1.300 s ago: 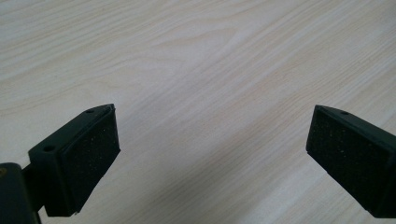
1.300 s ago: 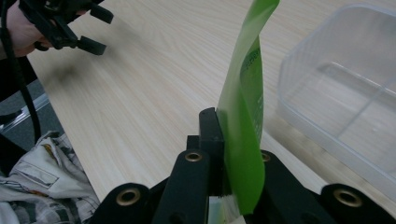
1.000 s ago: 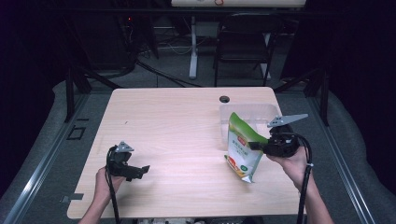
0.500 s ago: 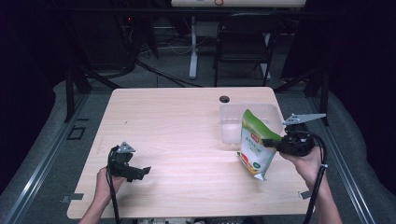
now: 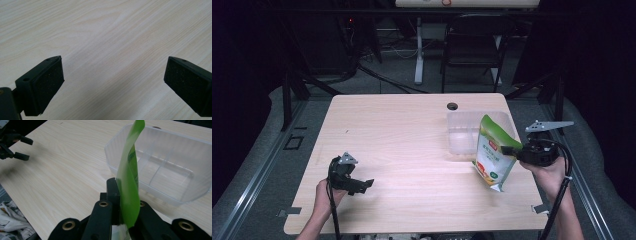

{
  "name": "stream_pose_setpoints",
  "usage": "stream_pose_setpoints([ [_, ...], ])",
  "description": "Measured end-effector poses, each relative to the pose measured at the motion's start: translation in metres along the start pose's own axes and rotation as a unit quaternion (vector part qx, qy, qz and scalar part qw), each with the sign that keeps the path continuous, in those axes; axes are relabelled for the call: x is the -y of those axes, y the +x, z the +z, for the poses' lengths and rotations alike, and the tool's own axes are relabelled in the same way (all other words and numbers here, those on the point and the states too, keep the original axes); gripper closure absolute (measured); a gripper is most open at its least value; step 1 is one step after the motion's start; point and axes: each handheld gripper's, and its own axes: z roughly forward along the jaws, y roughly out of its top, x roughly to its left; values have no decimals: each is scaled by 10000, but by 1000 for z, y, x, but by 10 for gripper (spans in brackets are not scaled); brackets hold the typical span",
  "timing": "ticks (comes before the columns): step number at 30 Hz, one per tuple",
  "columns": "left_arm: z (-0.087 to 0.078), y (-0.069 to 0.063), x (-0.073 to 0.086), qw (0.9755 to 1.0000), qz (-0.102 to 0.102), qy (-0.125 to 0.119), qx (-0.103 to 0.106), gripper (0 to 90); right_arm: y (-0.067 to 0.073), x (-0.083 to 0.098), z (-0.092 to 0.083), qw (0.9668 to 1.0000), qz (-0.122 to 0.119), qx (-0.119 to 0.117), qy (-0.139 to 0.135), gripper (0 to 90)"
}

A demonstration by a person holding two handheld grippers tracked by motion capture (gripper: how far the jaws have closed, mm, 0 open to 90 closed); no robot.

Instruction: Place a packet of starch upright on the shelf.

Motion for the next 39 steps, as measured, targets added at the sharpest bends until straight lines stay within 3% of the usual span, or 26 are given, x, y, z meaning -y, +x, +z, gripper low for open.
stream_pose_setpoints([
  [9,0,0,0,10000,45,22,-1,28,-7,0,-9,9998,60,169,-58,900],
  [17,-1,-1,0,10000,27,-14,-3,28,-9,-6,-23,9990,129,315,-274,900],
  [28,0,-1,0,10000,31,-8,19,28,-13,-26,-41,9960,208,543,-679,900],
  [39,1,-1,0,10000,37,16,38,28,-26,-52,-39,9925,399,781,-851,900],
])
